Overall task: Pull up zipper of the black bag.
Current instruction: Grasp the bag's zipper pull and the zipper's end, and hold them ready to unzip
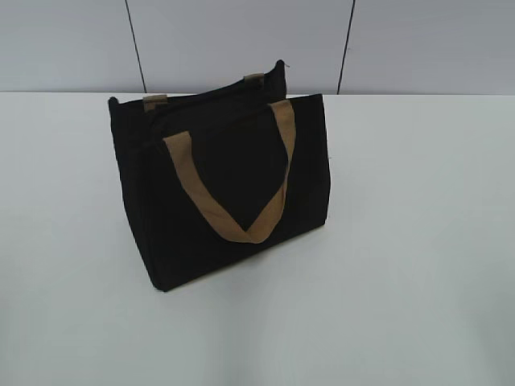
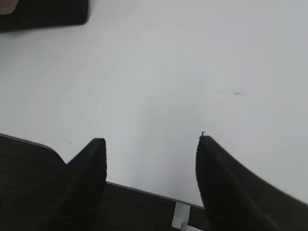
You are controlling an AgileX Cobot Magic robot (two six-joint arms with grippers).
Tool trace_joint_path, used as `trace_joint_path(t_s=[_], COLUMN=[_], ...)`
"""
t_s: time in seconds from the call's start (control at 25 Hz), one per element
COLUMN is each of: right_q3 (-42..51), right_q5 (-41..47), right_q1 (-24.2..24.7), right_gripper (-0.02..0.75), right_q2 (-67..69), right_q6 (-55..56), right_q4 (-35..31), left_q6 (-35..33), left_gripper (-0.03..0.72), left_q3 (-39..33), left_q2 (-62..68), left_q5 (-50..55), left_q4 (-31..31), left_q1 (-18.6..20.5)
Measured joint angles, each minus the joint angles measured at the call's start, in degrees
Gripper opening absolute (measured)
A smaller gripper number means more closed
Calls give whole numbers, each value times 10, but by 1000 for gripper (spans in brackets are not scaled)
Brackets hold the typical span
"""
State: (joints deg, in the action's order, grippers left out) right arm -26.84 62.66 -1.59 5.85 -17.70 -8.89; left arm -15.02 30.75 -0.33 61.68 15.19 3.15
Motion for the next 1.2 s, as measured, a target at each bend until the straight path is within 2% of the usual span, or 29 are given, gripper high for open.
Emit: trace_joint_path(t_s=[1.2], right_q3=[0], right_q5=[0], right_q1=[0], right_gripper=[450], right_q2=[0], right_q6=[0], right_q4=[-1], left_q6=[0], left_gripper=[241], left_q3=[0], left_q2=[0], left_q5=[0], left_q4=[0], left_q1=[0])
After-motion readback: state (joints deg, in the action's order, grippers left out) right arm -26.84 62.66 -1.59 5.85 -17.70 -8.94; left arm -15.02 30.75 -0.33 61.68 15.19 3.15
